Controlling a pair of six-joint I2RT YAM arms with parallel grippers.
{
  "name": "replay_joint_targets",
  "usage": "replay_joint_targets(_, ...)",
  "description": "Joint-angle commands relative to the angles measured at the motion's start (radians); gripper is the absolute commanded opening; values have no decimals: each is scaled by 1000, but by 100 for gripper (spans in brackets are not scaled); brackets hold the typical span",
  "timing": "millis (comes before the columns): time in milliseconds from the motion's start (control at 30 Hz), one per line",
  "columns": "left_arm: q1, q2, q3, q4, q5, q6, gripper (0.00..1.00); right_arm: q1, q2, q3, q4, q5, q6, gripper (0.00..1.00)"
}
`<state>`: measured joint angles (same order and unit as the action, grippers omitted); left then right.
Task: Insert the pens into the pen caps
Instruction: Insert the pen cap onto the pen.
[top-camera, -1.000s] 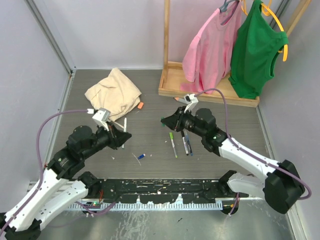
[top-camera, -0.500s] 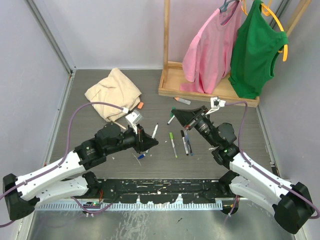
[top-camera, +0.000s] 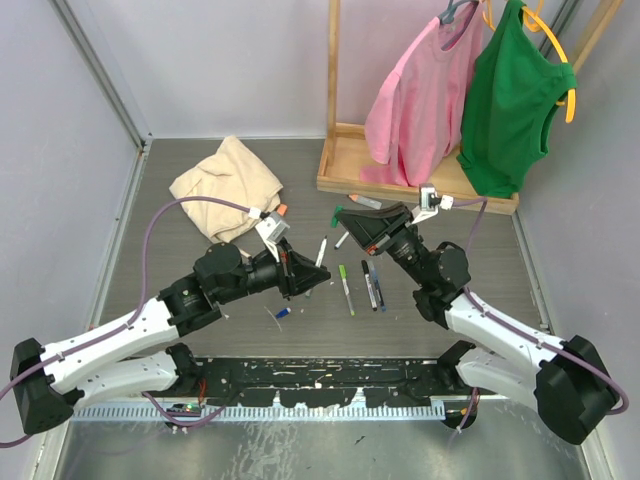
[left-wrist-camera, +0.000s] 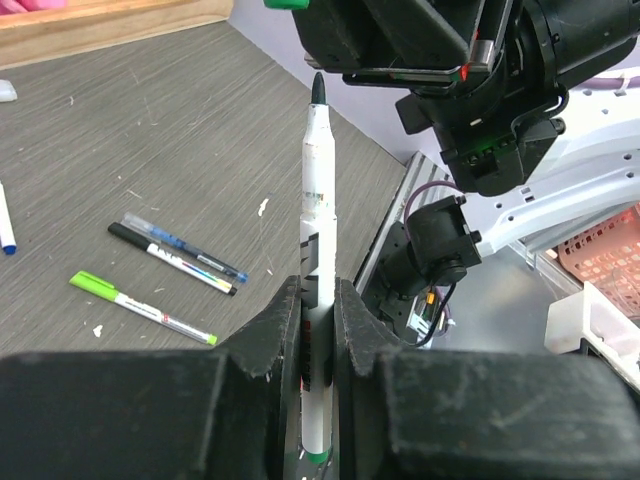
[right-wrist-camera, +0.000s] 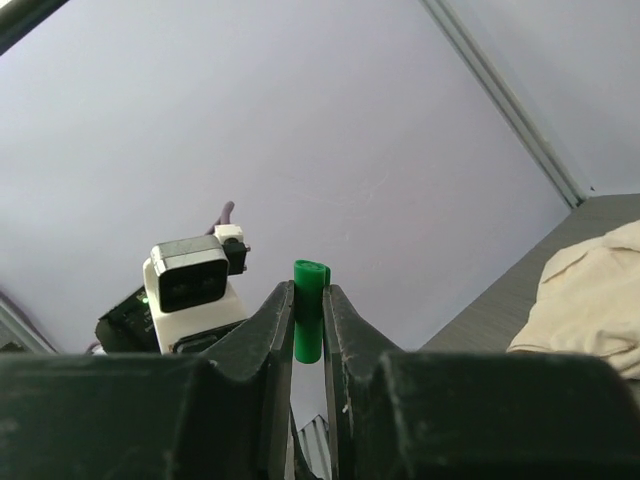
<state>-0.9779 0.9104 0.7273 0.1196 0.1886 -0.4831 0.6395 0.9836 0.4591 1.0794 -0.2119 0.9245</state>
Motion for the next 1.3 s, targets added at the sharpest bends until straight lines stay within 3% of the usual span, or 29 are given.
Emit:
replay_joint_targets(0,-4,-9,19,91,22,3,0,-2,22,83,146,-70,17,0)
replay_joint_targets(1267,-4,-35,4,106,-12,11,0,30,90,69,138,-171,59,0)
